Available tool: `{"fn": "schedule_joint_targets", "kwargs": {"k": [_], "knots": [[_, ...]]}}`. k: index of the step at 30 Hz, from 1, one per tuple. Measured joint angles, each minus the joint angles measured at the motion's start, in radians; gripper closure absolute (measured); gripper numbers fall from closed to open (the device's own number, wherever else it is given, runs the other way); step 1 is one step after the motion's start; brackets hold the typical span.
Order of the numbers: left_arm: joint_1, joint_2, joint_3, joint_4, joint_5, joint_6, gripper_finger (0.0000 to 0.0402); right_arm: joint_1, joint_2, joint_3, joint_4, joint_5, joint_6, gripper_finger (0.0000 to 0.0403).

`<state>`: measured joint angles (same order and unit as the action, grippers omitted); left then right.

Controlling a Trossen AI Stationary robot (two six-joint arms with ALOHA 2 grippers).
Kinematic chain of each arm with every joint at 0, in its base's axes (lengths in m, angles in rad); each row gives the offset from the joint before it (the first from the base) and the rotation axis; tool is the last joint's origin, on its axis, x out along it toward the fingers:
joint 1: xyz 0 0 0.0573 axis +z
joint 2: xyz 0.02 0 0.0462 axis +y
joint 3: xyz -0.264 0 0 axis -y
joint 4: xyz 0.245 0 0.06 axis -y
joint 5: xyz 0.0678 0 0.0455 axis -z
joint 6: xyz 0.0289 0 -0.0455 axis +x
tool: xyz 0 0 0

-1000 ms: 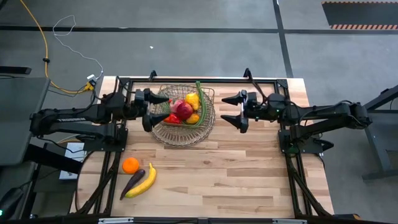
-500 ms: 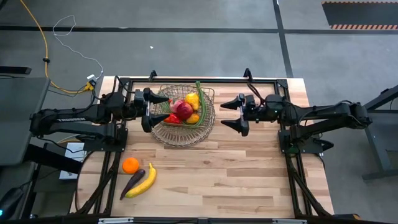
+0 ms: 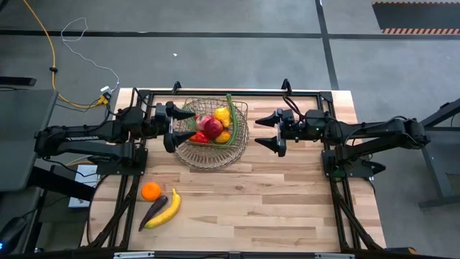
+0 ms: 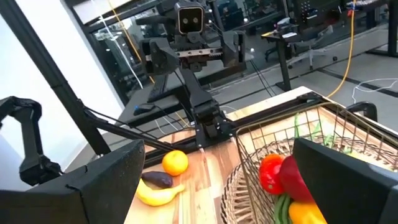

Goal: Build produce basket
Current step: Put the orange into the wire basket

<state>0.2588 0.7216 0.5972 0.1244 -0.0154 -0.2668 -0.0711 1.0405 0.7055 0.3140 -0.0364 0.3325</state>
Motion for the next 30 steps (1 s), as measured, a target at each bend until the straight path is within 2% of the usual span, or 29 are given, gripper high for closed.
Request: {"fn": "schedule_joint_targets", "kwargs": {"k": [6, 8, 10, 16, 20, 23, 26, 30], "knots": [[0.003, 0.0, 0.002, -0.004, 0.006, -0.184, 0.0003, 0.0, 0.0, 0.0, -0.017, 0.009, 0.004, 0.0004], [0.003, 0.001, 0.035, -0.075, 0.025, -0.271, 0.0003, 0.0, 0.0, 0.0, -0.024, 0.01, 0.007, 0.0004], [0.0, 0.003, 0.101, -0.234, 0.053, -0.323, 0.0003, 0.0, 0.0, 0.0, -0.026, 0.01, 0.007, 0.0004], [-0.086, 0.079, 0.299, -0.9, 0.091, -0.435, 0.0003, 0.0, 0.0, 0.0, -0.026, 0.01, 0.027, 0.0004], [-0.205, 0.126, 0.312, -1.214, 0.162, -0.625, 0.0003, 0.0, 0.0, 0.0, -0.026, 0.01, 0.037, 0.0004], [-0.323, 0.177, 0.312, -1.376, 0.167, -0.766, 0.0003, 0.0, 0.0, 0.0, -0.026, 0.01, 0.053, 0.0004], [-0.435, 0.219, 0.311, -1.431, 0.149, -0.857, 0.0003, 0.0, 0.0, 0.0, -0.027, 0.01, 0.063, 0.0004], [-0.557, 0.267, 0.268, -1.361, 0.149, -0.924, 0.0003, 0.0, 0.0, 0.0, -0.027, 0.01, 0.062, 0.0004]]}}
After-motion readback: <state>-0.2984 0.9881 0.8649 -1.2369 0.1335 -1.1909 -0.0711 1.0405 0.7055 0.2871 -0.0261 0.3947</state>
